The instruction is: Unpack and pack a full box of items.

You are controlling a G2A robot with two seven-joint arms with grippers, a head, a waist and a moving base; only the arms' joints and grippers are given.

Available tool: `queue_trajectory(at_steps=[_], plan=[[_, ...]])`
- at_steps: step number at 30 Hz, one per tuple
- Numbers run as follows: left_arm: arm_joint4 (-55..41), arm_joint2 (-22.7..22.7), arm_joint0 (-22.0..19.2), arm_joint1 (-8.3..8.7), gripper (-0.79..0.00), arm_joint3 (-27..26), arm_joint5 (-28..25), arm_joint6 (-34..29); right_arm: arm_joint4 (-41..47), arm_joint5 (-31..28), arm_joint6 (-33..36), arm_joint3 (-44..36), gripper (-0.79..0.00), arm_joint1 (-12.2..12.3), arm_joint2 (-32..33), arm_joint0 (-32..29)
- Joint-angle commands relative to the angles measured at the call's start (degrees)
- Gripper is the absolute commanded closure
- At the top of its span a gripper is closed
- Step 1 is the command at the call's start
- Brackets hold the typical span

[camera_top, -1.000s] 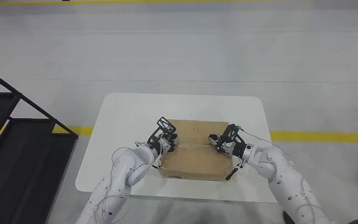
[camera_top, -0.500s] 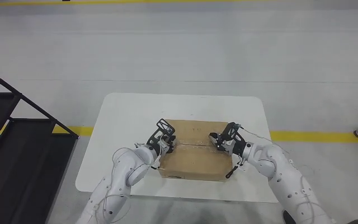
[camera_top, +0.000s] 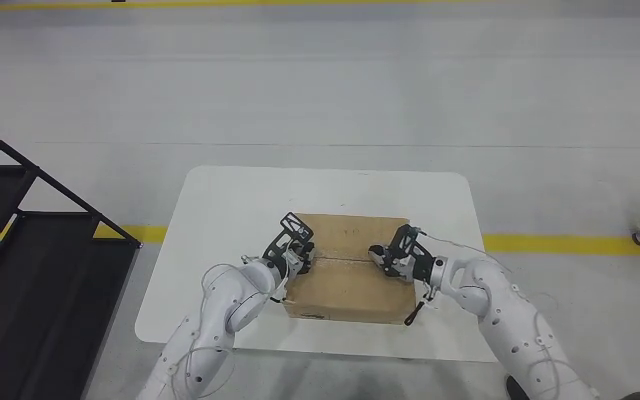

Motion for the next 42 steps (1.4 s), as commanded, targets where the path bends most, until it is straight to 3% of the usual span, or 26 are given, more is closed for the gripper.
queue_trajectory(at_steps=[1, 21, 31, 42], plan=[[0.0, -0.1, 0.0, -0.01, 0.0, 0.0, 0.1, -0.1, 0.1, 0.0, 0.0, 0.4, 0.0, 0.0, -0.1, 0.2], [-0.1, -0.6, 0.5, -0.04, 0.0, -1.2, -0.1, -0.5, 0.2, -4.2, 0.0, -4.8, 0.0, 1.4, 3.1, -2.3], [0.1, -0.6, 0.5, -0.11, 0.0, -1.1, 0.1, -0.6, 0.8, -3.2, 0.6, 0.3, 0.0, 0.6, -0.3, -0.3], [0.2, -0.8, 0.6, -0.13, 0.0, -1.1, -0.1, -0.7, 0.9, -3.6, -0.4, 0.0, 0.0, 0.9, 0.1, 0.0]])
